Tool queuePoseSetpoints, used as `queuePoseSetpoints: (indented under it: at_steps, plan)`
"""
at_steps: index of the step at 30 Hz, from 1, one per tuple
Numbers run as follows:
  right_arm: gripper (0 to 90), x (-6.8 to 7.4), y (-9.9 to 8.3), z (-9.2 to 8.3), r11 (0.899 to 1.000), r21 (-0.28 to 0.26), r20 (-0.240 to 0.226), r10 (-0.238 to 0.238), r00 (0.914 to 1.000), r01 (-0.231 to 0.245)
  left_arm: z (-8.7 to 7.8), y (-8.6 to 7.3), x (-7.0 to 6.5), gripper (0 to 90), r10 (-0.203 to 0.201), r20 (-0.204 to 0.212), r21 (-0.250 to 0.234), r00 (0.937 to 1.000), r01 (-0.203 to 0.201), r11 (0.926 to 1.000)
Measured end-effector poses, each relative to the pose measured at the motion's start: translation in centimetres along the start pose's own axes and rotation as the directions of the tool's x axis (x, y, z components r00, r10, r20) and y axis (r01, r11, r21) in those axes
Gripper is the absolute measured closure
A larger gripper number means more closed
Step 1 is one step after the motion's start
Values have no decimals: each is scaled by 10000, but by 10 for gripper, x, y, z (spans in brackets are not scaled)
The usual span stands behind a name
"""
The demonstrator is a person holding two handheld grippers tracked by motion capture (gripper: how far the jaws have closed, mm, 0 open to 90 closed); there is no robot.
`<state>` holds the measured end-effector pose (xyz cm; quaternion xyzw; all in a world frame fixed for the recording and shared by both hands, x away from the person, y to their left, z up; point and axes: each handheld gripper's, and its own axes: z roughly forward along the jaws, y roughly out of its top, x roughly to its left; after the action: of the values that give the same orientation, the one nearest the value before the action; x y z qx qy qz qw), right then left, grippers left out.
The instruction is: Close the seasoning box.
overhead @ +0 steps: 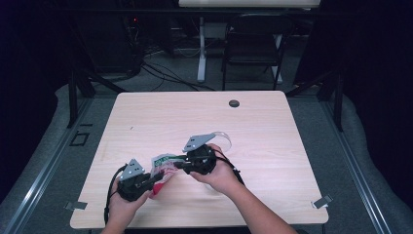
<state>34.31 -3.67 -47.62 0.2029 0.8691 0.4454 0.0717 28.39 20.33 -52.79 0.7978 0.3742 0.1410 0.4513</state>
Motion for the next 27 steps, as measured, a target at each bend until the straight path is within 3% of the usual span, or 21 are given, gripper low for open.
queuePoseSetpoints:
  at_steps: [3,7,10,14,18,23,27]
  plan:
    - [848,1,1,-1,10000,41,-48,-11,10000,11,0,-3,0,752,-17,-335,-119,9994,13,9999]
    - [899,3,1,-2,10000,20,38,-49,10000,49,0,-8,4,604,-248,-361,-244,9990,239,9994]
    - [900,5,1,-3,10000,16,85,-95,9999,95,3,-13,4,564,-92,-619,31,9980,94,10000]
    - [900,10,1,-4,9997,1,209,-227,9995,227,6,-18,1,512,-25,-822,-60,9966,21,10000]
    - [900,13,-2,-4,9997,-133,331,-214,9992,218,10,-22,0,465,107,-1096,219,9939,-84,9997]
    - [900,14,-6,-6,9996,-208,250,-175,9995,181,16,-28,4,378,-173,-1658,428,9860,248,9988]
    - [897,15,-7,-7,9995,-220,235,-200,9995,205,19,-33,9,332,-288,-1557,582,9874,383,9976]
